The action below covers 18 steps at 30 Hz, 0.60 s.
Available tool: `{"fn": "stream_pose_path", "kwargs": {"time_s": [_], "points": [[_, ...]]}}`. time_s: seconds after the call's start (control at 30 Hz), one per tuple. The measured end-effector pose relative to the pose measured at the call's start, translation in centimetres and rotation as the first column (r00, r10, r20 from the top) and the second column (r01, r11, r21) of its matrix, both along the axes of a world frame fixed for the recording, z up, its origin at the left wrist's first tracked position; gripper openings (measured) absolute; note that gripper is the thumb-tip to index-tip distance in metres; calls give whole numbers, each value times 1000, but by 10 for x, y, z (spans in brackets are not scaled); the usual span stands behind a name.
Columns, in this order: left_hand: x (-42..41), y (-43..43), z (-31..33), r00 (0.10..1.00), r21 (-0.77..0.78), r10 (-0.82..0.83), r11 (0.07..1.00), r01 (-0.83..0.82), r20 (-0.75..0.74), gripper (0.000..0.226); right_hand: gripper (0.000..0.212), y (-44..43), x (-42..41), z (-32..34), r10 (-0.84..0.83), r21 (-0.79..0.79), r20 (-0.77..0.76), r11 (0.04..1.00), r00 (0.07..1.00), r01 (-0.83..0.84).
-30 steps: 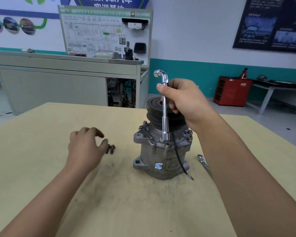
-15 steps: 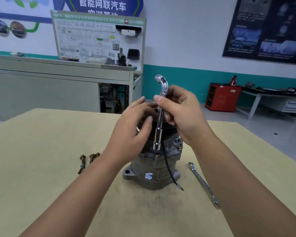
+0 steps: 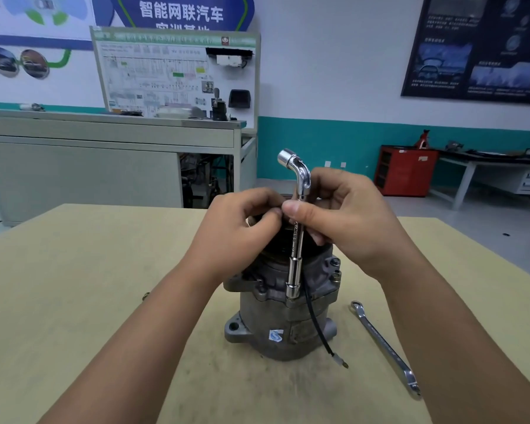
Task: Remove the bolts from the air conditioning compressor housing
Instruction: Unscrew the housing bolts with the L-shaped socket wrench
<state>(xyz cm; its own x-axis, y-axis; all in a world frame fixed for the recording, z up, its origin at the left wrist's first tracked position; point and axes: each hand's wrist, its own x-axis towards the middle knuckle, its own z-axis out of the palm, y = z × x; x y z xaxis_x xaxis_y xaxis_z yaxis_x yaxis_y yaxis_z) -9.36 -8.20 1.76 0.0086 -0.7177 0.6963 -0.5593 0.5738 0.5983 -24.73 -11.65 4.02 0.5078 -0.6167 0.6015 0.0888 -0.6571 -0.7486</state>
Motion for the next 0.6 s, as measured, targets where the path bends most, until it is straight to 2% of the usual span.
{"fn": "stream_pose_path", "kwargs": {"time_s": [0.2,0.33,0.37,0.47,0.57,0.6], "points": [[3,-1,8,997,60,-60,997,58,42,16,22,-1,-2,2,-16,-32,-39,999,999,15],[6,-1,15,992,157,-125,981,118,35,19,23,-3,-5,9,-203,-239,-188,959,961,155],[8,-1,15,989,192,-145,971,140,14,17,21,-4,-6,10,-204,-245,-207,958,957,152],[14,-1,19,974,260,-224,939,224,-31,16,9,-3,-7,12,-73,-117,-218,992,973,48],[20,-1,23,956,323,-293,902,288,-35,28,34,-8,-8,11,-40,-101,-224,995,974,18],[21,-1,24,949,340,-312,890,305,-34,30,35,-9,-8,10,-48,-114,-231,993,972,22]]}}
